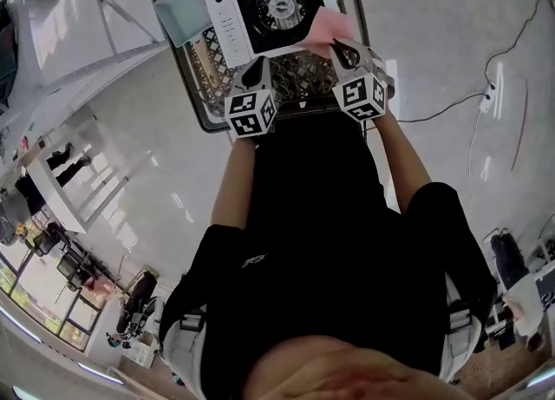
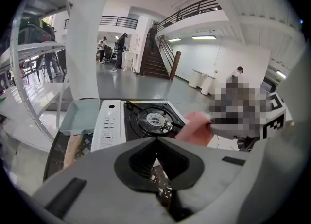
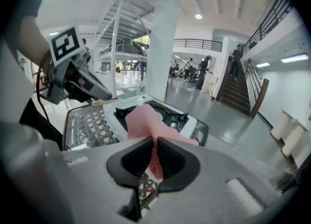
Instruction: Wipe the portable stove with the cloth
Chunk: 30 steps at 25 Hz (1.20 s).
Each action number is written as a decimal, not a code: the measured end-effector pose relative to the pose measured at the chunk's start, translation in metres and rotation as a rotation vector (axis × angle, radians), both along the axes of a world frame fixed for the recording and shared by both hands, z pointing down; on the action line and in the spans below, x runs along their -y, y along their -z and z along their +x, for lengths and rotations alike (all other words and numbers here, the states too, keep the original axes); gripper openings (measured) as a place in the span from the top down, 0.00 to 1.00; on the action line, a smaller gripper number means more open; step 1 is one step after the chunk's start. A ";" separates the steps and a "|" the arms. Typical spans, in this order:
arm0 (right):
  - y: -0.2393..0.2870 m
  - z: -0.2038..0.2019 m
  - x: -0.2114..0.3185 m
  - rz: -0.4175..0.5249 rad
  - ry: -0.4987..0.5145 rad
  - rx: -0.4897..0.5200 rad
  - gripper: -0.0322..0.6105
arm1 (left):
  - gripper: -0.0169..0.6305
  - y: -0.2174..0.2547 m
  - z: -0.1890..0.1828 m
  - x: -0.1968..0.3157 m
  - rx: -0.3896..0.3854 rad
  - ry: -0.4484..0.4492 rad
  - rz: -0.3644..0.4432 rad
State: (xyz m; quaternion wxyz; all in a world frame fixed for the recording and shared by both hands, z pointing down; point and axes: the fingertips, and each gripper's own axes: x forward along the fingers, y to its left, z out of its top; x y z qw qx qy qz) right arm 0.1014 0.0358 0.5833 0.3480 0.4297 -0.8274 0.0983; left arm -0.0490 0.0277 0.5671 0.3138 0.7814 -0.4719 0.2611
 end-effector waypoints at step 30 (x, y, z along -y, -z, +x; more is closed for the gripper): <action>-0.026 -0.282 0.072 -0.214 0.582 -0.082 0.89 | 0.97 -0.002 -0.148 -0.015 -0.040 0.353 0.007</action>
